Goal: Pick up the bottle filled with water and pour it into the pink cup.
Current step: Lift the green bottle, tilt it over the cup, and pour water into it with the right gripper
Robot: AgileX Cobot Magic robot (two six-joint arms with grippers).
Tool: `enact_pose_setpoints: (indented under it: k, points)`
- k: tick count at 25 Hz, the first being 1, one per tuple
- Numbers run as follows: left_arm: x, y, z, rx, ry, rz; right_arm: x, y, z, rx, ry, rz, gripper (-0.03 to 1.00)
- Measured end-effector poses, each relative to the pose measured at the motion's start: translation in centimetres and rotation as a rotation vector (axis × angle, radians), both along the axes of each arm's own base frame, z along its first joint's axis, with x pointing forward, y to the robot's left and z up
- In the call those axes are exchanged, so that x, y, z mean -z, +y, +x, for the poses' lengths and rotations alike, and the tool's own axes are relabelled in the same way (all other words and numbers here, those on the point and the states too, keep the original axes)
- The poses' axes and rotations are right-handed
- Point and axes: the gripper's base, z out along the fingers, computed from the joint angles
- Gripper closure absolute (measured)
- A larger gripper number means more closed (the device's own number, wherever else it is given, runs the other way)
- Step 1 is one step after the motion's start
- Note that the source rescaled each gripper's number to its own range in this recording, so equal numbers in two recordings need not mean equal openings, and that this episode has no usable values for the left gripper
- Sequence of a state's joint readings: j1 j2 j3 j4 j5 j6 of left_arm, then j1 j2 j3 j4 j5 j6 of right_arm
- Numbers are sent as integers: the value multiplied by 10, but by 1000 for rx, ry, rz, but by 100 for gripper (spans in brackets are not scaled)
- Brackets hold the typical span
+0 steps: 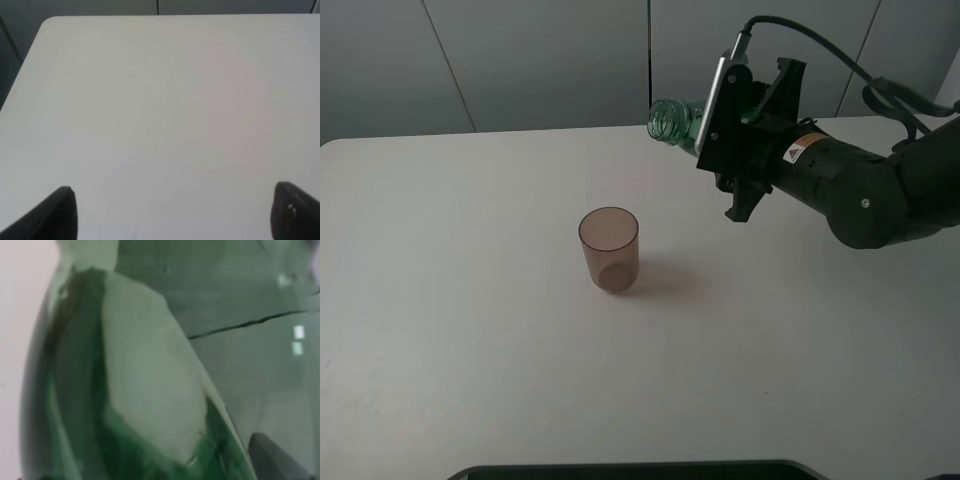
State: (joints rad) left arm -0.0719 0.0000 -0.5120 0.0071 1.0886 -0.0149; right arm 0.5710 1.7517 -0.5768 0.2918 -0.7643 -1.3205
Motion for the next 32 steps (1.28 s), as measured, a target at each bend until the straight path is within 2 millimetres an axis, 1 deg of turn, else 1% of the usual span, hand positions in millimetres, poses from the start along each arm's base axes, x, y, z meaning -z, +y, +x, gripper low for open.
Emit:
enact_pose_setpoints:
  k: [6,10,16,32]
  points:
    - [0,0,0,0,0,0,0,12,-7,-42,-16,-48,97]
    - [0,0,0,-2,0,-4,0,13,-8,-60,-32,-90,97]
    - [0,0,0,-2,0,-4,0,20,-13,-80,-35,-103,97]
    - [0,0,0,-2,0,-4,3,21,-13,-102,-39,-185,97]
